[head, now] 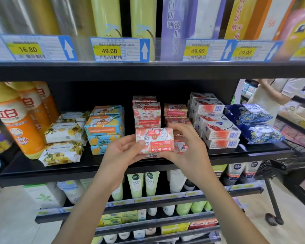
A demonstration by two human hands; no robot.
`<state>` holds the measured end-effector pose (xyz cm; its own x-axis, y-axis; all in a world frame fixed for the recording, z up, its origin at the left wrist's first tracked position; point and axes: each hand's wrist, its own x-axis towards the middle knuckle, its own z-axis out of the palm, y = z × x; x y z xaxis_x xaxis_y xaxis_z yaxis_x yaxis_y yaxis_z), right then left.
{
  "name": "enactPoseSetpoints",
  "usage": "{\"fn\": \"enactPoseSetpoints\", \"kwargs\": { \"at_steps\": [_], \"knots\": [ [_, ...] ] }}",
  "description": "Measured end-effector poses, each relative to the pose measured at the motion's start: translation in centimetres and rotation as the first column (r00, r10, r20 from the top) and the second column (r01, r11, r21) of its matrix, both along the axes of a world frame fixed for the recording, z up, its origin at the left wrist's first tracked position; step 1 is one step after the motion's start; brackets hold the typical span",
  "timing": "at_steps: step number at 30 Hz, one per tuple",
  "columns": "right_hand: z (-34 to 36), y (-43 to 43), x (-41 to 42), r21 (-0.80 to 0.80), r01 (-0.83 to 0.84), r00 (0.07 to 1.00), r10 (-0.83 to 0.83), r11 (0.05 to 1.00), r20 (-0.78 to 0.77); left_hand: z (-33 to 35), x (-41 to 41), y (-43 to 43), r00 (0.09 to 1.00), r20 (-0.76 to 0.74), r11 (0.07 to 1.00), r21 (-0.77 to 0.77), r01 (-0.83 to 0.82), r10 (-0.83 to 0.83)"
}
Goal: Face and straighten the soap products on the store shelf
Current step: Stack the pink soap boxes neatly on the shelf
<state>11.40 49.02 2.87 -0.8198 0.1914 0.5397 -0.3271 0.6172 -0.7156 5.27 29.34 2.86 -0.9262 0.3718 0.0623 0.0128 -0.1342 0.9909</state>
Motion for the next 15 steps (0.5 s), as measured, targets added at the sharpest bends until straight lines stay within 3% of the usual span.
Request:
{"fn": "enactPoseSetpoints", "kwargs": {
  "at_steps": [2, 4, 7, 10, 15],
  "knots": [
    [0.2, -0.1, 0.0, -0.049, -0.048, 0.998, 0.05, 0.998, 0.036, -0.1, 0.0, 0.0, 1.0, 0.019, 0.999, 0.036, -0.015, 0.015],
    [0.5, -0.1, 0.1, -0.214, -0.115, 0.986, 0.138, 0.97, 0.098, -0.3, -0.1, 0.0, 0.999, 0.016, 0.998, 0.054, -0.032, 0.031],
    [1.3, -0.1, 0.2, -0.432, -0.079, 0.963, 0.181, 0.898, 0.199, -0.3, -0.2, -0.1, 0.999, 0.012, 0.997, 0.059, -0.043, 0.043],
    [1.4, 0.0, -0.1, -0.501, -0.027, 0.949, 0.179, 0.865, 0.258, -0.1, 0.0, 0.1, 0.999, -0.016, 0.999, 0.045, -0.03, 0.031],
    [1.6, -0.2, -0.3, -0.6, -0.088, 0.931, 0.279, 0.795, 0.233, 0.0, 0.2, 0.1, 0.999, -0.024, 0.999, 0.045, -0.022, 0.023]
  ]
}}
